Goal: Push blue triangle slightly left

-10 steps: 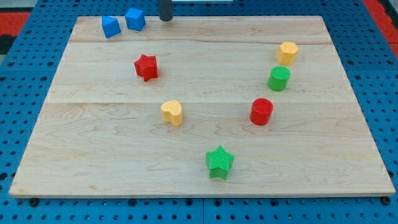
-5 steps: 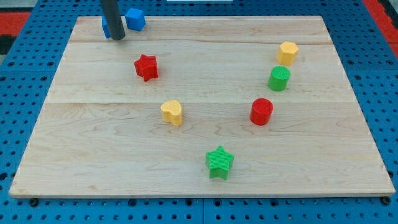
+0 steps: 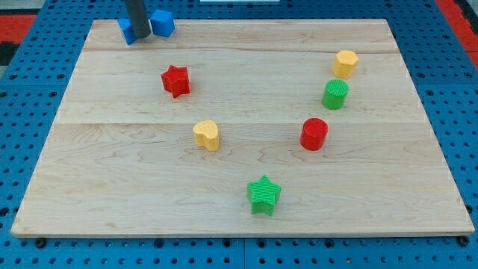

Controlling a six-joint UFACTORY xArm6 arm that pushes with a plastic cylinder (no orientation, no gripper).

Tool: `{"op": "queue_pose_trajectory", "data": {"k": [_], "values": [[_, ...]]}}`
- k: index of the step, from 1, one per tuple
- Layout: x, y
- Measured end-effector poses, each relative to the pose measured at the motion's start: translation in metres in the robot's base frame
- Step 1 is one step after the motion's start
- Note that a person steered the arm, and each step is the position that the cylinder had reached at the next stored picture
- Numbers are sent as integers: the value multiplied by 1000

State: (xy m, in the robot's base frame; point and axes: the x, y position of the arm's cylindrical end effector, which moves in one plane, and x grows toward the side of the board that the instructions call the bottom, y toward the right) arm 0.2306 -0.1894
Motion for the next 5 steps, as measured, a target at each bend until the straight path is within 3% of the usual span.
{"op": "queue_pose_trajectory", "data": {"k": [5], "values": [[-40, 3]]}}
